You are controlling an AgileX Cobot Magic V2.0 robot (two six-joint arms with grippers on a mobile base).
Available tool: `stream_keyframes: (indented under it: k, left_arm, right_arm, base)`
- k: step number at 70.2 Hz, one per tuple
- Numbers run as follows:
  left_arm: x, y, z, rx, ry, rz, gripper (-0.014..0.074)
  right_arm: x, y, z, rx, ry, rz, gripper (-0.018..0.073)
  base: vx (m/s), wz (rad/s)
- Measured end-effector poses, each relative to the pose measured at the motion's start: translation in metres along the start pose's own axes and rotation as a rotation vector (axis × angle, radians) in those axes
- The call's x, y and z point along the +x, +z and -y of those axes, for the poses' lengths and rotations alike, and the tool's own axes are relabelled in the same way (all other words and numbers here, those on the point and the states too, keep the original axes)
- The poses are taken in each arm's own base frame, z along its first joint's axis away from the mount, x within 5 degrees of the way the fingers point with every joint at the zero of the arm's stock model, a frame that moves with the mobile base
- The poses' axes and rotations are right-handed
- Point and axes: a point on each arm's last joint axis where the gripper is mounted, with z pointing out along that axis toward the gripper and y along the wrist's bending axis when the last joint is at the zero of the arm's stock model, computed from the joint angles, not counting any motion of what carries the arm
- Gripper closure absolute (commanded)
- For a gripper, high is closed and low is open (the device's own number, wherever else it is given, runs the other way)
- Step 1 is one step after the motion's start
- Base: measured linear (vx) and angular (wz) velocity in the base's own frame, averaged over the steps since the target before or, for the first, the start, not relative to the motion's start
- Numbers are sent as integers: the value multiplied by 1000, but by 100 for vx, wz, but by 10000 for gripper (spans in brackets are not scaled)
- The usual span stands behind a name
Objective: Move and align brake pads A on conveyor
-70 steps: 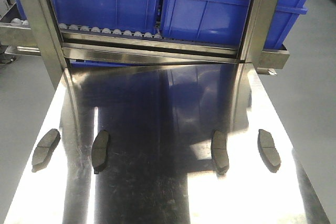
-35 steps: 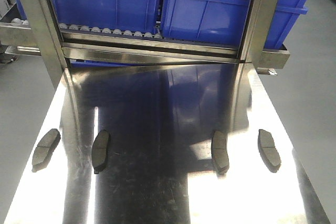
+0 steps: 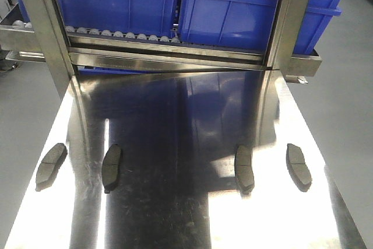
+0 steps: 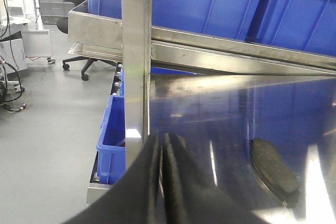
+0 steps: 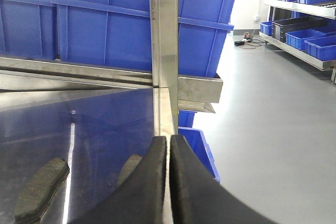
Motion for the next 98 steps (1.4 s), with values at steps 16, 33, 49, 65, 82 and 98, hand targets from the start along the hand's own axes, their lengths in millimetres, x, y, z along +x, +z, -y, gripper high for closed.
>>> stream_keyframes:
  k: [16, 33, 49, 65, 82, 98]
  left_arm:
    - [0, 0, 0, -2, 13, 1, 603]
    - [-8, -1, 0, -6, 44, 50, 603]
    - [-64, -10, 2, -12, 82, 100, 603]
    - [-114, 18, 3, -24, 176, -101, 603]
    - [-122, 43, 3, -20, 179, -186, 505]
    - [-122, 44, 3, -19, 179, -184, 71]
  right_arm:
    - [0, 0, 0, 0, -6, 0, 563]
    - [0, 0, 0, 0, -6, 0, 563]
    - [0, 0, 0, 0, -6, 0, 563]
    - [0, 0, 0, 0, 0, 0, 563]
    - [0, 0, 0, 0, 0, 0, 563]
    - [0, 0, 0, 0, 0, 1, 563]
  base:
    - [0, 0]
    - [0, 0]
    - [0, 0]
    - [0, 0]
    - [0, 0]
    - [0, 0]
